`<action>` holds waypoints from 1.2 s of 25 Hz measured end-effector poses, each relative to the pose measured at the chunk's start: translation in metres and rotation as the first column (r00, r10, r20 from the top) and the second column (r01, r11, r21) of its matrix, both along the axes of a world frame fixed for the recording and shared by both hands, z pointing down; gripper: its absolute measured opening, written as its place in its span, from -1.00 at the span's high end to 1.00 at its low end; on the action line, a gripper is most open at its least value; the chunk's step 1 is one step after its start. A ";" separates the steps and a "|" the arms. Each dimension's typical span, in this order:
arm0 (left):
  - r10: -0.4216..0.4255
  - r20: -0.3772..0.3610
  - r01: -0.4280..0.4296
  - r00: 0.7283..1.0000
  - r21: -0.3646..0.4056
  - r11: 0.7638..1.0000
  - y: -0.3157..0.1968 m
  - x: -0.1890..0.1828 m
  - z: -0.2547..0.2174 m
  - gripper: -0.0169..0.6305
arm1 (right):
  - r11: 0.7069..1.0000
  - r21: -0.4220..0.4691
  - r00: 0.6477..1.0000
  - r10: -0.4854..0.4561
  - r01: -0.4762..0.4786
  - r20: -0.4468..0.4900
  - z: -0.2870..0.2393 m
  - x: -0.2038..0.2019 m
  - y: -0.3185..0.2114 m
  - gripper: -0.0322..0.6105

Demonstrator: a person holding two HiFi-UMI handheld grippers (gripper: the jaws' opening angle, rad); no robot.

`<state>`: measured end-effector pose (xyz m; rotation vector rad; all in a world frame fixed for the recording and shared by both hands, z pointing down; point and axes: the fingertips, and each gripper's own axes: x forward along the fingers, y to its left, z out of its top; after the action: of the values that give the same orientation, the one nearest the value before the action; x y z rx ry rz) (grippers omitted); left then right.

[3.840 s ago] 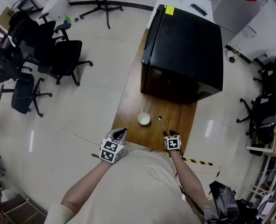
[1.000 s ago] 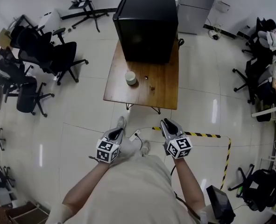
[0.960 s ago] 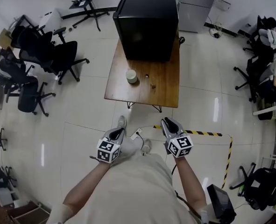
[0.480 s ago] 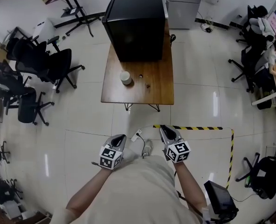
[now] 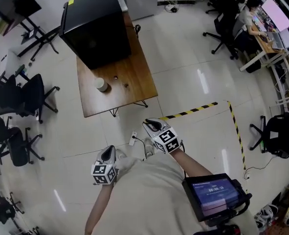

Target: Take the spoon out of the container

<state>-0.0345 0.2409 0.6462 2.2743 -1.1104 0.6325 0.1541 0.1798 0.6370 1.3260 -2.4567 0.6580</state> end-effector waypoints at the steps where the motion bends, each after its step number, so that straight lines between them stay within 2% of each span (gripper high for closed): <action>1: 0.002 -0.004 -0.002 1.000 0.001 1.000 -0.001 -0.001 -0.001 0.97 | 1.000 0.003 1.000 -0.008 0.008 -0.008 -0.001 -0.006 -0.002 0.70; 7: 0.033 -0.010 -0.033 0.999 0.023 0.999 -0.015 -0.024 -0.006 0.97 | 1.000 0.023 0.999 0.006 -0.005 -0.036 -0.008 -0.037 -0.013 0.70; 13: 0.029 -0.041 -0.027 0.999 0.029 0.999 -0.029 -0.051 -0.014 0.97 | 0.999 0.000 0.997 0.048 -0.048 -0.060 -0.007 -0.056 -0.006 0.70; 16: 0.014 -0.070 -0.013 0.997 0.021 1.000 -0.034 -0.067 -0.015 0.97 | 0.998 -0.019 0.987 0.064 -0.068 -0.146 0.000 -0.063 -0.003 0.82; 19: 0.012 -0.083 -0.012 0.996 0.006 1.000 -0.036 -0.077 -0.010 0.97 | 0.997 -0.024 0.978 0.063 -0.069 -0.197 0.004 -0.069 0.003 0.85; 24: 0.024 -0.104 -0.026 0.994 -0.018 1.000 -0.032 -0.083 0.003 0.97 | 0.998 -0.019 0.972 0.059 -0.065 -0.226 0.000 -0.080 0.007 0.87; 30: 0.039 -0.118 -0.044 0.992 -0.041 0.998 -0.033 -0.101 0.009 0.97 | 0.993 -0.030 0.965 0.106 -0.117 -0.238 0.000 -0.089 0.008 0.88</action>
<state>-0.1350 0.2083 0.6553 2.2709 -0.9870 0.5271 0.0648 0.1877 0.6366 1.4440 -2.1807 0.5415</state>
